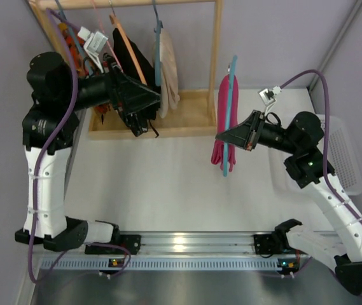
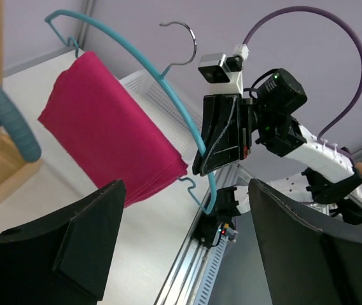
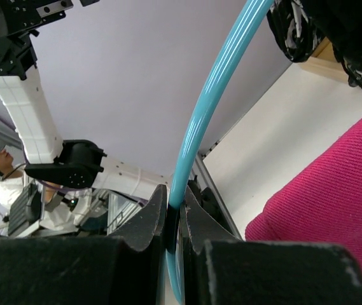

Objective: Remove the trousers from the hanger

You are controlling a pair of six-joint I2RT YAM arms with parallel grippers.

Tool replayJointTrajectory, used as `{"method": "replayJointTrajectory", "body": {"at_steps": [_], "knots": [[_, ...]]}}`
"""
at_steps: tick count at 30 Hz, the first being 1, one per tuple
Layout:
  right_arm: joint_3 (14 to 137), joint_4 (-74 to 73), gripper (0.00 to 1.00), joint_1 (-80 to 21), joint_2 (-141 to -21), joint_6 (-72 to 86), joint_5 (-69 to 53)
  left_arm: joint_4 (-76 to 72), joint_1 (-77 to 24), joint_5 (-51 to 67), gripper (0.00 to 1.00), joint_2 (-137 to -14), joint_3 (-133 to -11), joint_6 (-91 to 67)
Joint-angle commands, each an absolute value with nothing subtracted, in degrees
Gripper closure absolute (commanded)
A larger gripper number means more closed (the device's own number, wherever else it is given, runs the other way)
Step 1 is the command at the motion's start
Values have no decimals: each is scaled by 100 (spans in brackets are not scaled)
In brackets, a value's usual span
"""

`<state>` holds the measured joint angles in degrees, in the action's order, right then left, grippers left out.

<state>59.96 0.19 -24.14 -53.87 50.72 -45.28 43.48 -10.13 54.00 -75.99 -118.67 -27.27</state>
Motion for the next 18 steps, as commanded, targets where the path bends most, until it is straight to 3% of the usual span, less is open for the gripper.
{"method": "replayJointTrajectory", "body": {"at_steps": [1,10,14,18], "knots": [[6267,1301,100,-2303,-5150,4544,-4447,3648,-1510,4975,17,-7944,-12155,-3288],[6311,1248,100,-2092,-5168,4518,-4430,3068,-3548,4027,22,-8928,-12498,-3023],[6275,1248,100,-1978,-5089,4517,-4421,2744,-3893,3701,25,-9263,-12244,-3365],[6162,1397,100,-1855,-4966,4684,-4359,1683,-3973,3568,36,-9272,-11568,-3875]]}}
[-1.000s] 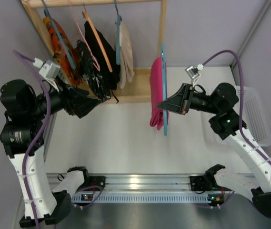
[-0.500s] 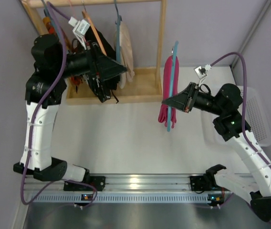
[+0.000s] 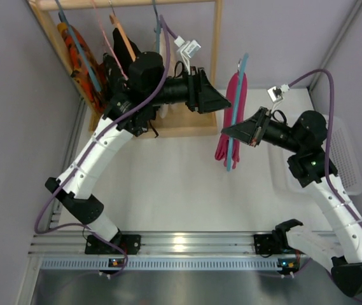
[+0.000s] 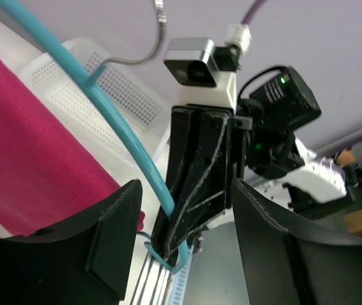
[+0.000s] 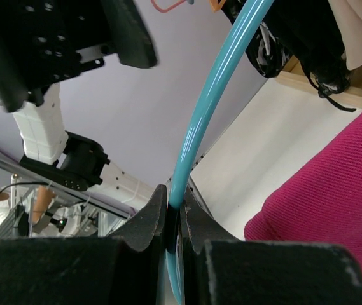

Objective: Remove the trousers from the hanger

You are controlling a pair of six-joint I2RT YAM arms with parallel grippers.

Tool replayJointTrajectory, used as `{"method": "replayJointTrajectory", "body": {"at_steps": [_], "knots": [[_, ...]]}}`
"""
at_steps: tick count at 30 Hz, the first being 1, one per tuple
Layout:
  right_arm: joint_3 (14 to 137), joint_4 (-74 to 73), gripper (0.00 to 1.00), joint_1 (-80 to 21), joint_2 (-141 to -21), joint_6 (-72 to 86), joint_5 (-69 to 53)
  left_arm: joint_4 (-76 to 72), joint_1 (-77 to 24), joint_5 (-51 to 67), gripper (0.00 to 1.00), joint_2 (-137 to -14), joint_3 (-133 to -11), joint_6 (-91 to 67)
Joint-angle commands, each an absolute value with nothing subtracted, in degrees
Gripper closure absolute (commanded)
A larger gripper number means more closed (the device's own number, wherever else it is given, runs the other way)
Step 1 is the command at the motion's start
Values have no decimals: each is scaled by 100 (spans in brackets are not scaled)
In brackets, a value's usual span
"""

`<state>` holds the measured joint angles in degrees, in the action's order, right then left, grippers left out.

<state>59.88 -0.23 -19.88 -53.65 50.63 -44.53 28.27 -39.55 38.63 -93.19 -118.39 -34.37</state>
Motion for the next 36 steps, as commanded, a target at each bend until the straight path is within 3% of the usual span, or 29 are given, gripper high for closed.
{"method": "replayJointTrajectory", "body": {"at_steps": [1,8,21,28,33,36], "knots": [[6126,1467,100,-1776,-4914,4798,-4359,1496,-3981,3577,37,-9264,-11410,-4172],[5871,1854,100,-1688,-4799,5018,-4535,686,-4078,3489,43,-9518,-10960,-5044],[5819,2268,100,-1784,-4843,5115,-4799,45,-4359,3524,45,-9773,-10582,-5738],[5634,2250,100,-1872,-4869,4782,-4878,-781,-4368,3779,68,-9861,-10547,-6319],[5677,2118,100,-1951,-4957,4386,-4983,-1133,-4456,4042,67,-9949,-10529,-6679],[5748,2127,100,-1960,-5018,4307,-5036,-1143,-4544,4017,62,-9932,-10477,-6750]]}}
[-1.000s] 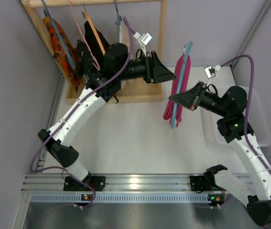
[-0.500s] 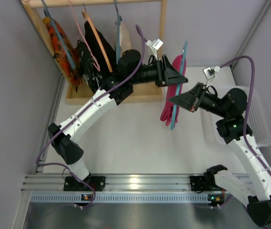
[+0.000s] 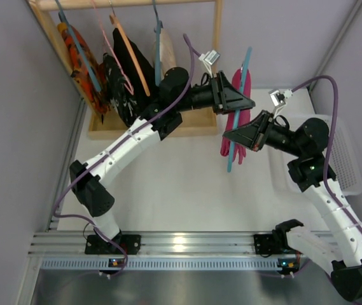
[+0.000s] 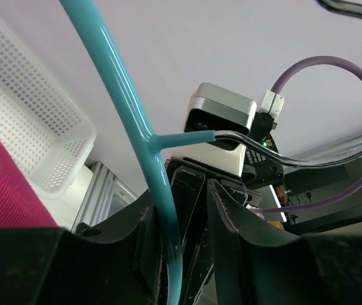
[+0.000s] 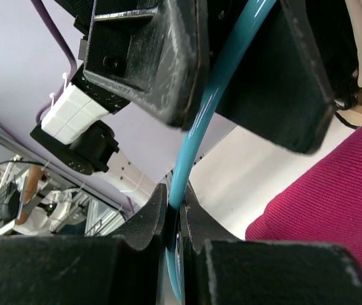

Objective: Remove the trousers from the hanger

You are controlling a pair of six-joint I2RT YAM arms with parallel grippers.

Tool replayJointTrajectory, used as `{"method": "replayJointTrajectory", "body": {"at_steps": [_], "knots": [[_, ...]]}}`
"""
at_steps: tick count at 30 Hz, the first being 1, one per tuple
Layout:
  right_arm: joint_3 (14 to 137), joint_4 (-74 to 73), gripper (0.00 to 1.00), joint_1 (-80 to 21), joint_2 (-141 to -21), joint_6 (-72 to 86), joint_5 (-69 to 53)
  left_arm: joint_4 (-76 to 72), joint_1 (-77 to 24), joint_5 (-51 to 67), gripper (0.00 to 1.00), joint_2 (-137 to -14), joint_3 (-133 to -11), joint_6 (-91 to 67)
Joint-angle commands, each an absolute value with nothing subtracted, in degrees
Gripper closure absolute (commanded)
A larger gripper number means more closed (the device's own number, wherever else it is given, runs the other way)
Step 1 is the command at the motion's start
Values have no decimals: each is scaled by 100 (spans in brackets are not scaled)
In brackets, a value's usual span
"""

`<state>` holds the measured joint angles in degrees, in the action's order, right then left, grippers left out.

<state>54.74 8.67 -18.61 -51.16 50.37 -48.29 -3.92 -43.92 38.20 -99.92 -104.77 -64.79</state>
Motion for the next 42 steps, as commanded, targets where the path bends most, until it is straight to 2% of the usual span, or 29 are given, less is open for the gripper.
{"method": "replayJointTrajectory", "body": {"at_steps": [1,3,4,5,8,9,10,11,12,14,16,22,31,36,42], "knots": [[5765,2136,100,-1986,-5045,4289,-5036,-1143,-4553,4008,62,-9932,-10424,-6750],[5774,2136,100,-2004,-5036,4263,-5027,-1142,-4553,3973,71,-9905,-10354,-6776],[5774,2110,100,-2004,-5045,4245,-5027,-1143,-4553,3947,81,-9879,-10293,-6794],[5766,2092,100,-2004,-5045,4228,-5027,-1151,-4553,3938,98,-9862,-10266,-6820],[5766,1847,99,-1995,-5010,4070,-4949,-1151,-4544,3911,100,-9809,-10222,-6943],[5783,1689,93,-1995,-5010,3887,-4879,-1160,-4535,3902,100,-9791,-10230,-6978],[5809,1540,66,-1986,-4984,3754,-4869,-1160,-4526,3902,100,-9782,-10257,-6996],[5853,1112,51,-1995,-4957,3570,-4843,-1160,-4509,3911,100,-9774,-10326,-7005],[5941,907,27,-1978,-4922,3238,-4782,-1160,-4474,3920,100,-9756,-10371,-7014],[5985,494,14,-1908,-4747,2937,-4633,-1160,-4439,3911,100,-9730,-10424,-7031],[5881,211,9,-1680,-4449,2646,-4386,-1125,-4403,3885,100,-9712,-10476,-7066],[5266,18,7,-784,-3834,1882,-4237,-1099,-4386,3929,100,-9694,-10503,-7145],[4026,369,6,-764,-3217,827,-3938,-1072,-4342,3815,100,-9844,-10872,-7198],[3876,580,7,-1124,-3384,668,-3684,-1046,-4342,3779,100,-9958,-10907,-7216],[3823,659,9,-2337,-3682,168,-3147,-1002,-4342,3727,100,-9984,-10925,-7172]]}}
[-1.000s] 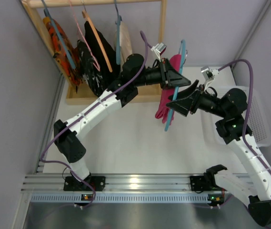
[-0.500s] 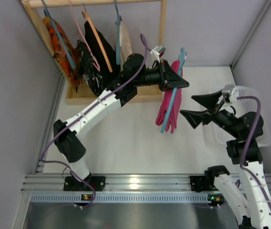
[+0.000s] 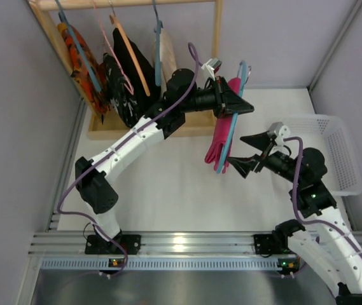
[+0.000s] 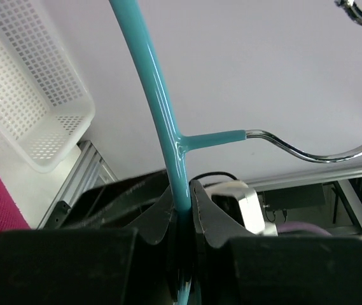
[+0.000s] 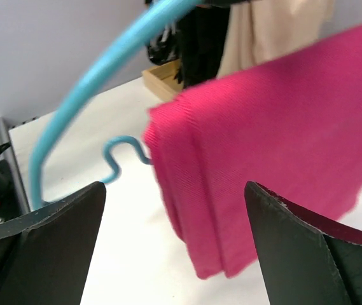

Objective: Remove the trousers from the hanger

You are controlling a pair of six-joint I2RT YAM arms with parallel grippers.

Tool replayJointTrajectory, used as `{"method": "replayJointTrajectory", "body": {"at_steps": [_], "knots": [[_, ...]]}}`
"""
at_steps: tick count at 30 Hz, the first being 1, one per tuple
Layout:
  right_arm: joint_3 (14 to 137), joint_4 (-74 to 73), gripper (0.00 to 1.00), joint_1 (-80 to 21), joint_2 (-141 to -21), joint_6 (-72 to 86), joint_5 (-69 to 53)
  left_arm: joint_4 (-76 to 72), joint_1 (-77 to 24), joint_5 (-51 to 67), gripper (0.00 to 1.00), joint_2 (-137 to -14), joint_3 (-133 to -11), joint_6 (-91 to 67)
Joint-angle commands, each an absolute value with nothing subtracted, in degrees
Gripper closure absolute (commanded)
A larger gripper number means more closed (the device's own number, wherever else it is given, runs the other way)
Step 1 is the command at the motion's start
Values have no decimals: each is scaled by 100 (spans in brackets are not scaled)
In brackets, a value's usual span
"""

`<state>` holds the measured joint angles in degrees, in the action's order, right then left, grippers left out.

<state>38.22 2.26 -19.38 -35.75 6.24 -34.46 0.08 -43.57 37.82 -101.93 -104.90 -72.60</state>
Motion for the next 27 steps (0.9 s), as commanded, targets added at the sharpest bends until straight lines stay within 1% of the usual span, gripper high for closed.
{"method": "replayJointTrajectory", "body": {"at_steps": [1,5,6,12,16,27], "knots": [[3823,668,9,-2529,-3761,150,-3112,-993,-4342,3727,100,-9984,-10916,-7163],[3753,870,12,-2856,-3928,53,-2691,-993,-4333,3762,100,-9984,-10916,-7172],[3753,905,14,-2874,-3972,61,-2394,-984,-4333,3753,100,-9976,-10916,-7172],[3700,1081,27,-2883,-4069,-360,-1751,-984,-4324,3788,100,-9914,-10828,-7181],[3691,1072,32,-2883,-4166,-597,-1433,-993,-4324,3779,100,-9905,-10802,-7207],[3569,1362,33,-2874,-4482,-1257,-1345,-1002,-4324,3814,100,-9888,-10784,-7251]]}}
